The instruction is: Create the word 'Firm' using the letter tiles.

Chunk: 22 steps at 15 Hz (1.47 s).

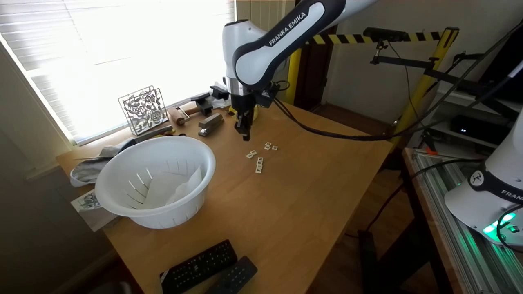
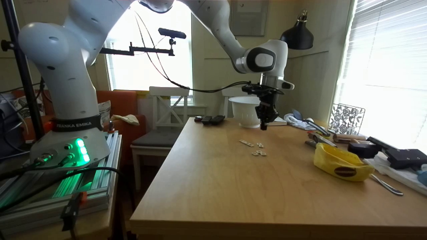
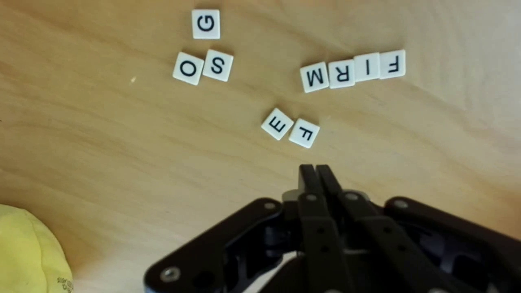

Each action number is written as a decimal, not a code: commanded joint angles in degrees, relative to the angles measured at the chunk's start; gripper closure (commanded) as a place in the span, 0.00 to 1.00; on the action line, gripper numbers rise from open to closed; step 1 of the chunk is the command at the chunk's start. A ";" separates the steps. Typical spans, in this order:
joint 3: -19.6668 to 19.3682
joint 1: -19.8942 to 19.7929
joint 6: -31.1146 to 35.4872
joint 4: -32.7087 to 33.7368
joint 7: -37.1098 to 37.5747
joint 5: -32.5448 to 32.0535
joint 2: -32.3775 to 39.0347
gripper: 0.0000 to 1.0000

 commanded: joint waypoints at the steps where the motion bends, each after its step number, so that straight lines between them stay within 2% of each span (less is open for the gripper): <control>1: 0.59 0.50 -1.05 -4.67 1.66 0.52 -3.89 0.61; 9: 0.72 1.42 -7.51 -9.03 2.49 0.24 -8.32 0.05; 10: 0.68 1.54 -8.04 -9.53 2.57 0.19 -8.87 0.01; 22: 0.34 2.67 -8.92 -15.52 4.49 -0.22 -14.80 0.00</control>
